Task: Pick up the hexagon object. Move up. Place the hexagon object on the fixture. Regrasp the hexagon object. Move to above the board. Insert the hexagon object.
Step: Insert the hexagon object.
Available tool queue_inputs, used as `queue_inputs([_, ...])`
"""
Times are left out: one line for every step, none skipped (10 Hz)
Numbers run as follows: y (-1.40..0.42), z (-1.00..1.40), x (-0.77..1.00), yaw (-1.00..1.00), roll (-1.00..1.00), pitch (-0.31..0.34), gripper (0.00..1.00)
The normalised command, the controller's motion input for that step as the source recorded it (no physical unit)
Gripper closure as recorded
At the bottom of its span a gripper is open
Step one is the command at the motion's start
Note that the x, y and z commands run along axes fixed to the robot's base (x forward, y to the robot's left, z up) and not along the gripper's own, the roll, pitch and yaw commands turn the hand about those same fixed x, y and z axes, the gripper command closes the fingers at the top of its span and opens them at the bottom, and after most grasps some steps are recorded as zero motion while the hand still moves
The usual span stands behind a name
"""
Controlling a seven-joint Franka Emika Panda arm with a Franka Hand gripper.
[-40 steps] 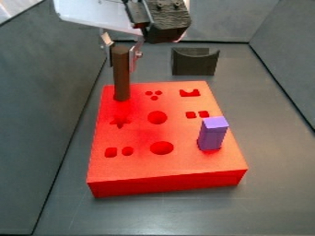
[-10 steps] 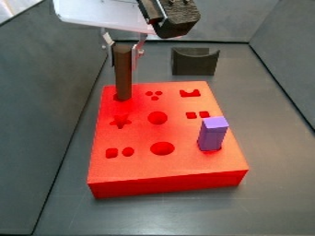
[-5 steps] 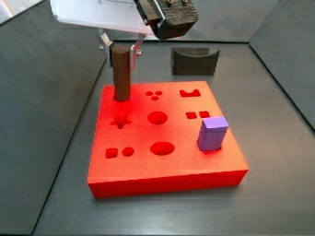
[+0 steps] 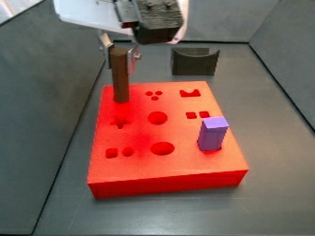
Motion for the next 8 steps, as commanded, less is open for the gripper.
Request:
queue_inputs([0.14,-0.24,-0.25,-0.24,0.0,0.0,1.0])
queue_inputs([0.01,-0.15,0.0,-0.22,-0.07,-0.033,1.0])
queue_inputs([-0.02,-0.1,0.27,-0.16,-0.08,-0.031,1.0])
queue_inputs([0.0,-0.27,0.43,-0.16,-0.14,-0.06,1.0])
queue_inputs([0.0,-0.3,0.56,-0.17,-0.1,-0.027,1.0])
queue_inputs([0.01,-0.26,0.56,-0.18,-0.06,0.0,1.0])
queue_inputs([0.03,-0.14,0.24,0.0,0.0,0.003,1.0])
queue_inputs([0.0,-0.02,0.0,0.0,0.0,0.0,1.0])
